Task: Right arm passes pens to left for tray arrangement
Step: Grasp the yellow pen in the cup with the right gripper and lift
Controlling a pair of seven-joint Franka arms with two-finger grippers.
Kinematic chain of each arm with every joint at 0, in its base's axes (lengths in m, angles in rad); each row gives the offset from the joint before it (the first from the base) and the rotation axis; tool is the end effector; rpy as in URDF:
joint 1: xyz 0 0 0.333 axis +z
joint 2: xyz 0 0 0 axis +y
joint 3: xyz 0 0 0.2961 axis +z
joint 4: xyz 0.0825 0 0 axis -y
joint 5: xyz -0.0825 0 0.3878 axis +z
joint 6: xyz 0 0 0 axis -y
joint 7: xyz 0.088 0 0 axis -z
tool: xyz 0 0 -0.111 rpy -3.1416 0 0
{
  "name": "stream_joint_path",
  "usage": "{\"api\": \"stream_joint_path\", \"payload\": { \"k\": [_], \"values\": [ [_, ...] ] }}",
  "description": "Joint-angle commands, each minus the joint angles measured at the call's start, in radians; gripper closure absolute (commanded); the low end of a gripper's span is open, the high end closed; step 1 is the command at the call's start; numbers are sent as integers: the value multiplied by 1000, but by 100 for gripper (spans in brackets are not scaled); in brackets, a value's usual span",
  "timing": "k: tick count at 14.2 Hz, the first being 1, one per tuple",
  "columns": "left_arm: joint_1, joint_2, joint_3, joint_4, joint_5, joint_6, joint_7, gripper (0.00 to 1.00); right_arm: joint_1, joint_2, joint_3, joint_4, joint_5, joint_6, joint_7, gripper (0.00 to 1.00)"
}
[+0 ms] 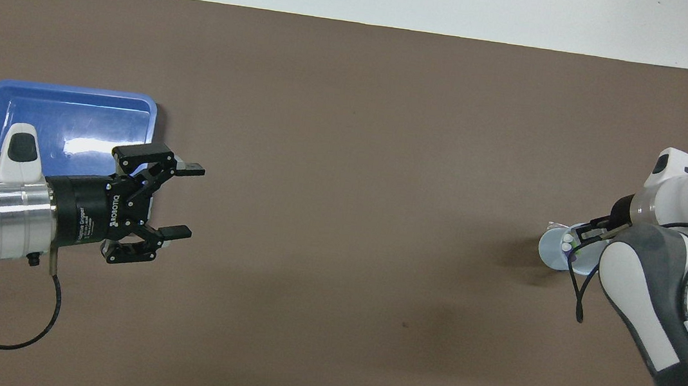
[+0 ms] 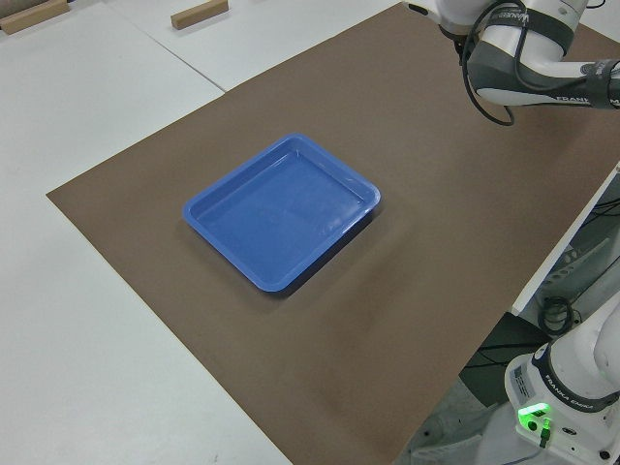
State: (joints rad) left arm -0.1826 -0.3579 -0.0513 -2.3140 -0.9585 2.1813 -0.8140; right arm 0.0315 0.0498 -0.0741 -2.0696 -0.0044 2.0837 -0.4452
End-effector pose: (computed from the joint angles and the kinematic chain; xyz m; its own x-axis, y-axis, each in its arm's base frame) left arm 0.4600 -0.1451 0.4965 0.5438 0.6425 -0.5399 0.8165 -0.2563 0.5174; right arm 0.5545 -0.0237 0.3788 0.9185 0.3938 -0.0353 0.3937 -0.9192 -0.0086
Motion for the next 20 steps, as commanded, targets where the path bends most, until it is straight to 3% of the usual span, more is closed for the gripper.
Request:
{"api": "stream_joint_path", "payload": {
  "k": [1,5,12,15,20],
  "values": [
    [-44,-47,10,-44,-19,-3,-22,0,-12,12,7,-9,29,30,-18,64],
    [-20,-49,14,-44,-19,-26,-24,0,-12,21,7,-10,30,45,-18,64],
    [-3,-46,24,-33,-19,-38,-51,0,-13,21,7,-7,32,23,-21,100],
    [-3,-44,24,-31,-19,-35,-51,0,-13,21,8,48,32,-58,-30,100],
    [-1,-41,24,-28,-19,-29,-82,0,4,-22,10,230,18,-321,-32,100]
  ]
}}
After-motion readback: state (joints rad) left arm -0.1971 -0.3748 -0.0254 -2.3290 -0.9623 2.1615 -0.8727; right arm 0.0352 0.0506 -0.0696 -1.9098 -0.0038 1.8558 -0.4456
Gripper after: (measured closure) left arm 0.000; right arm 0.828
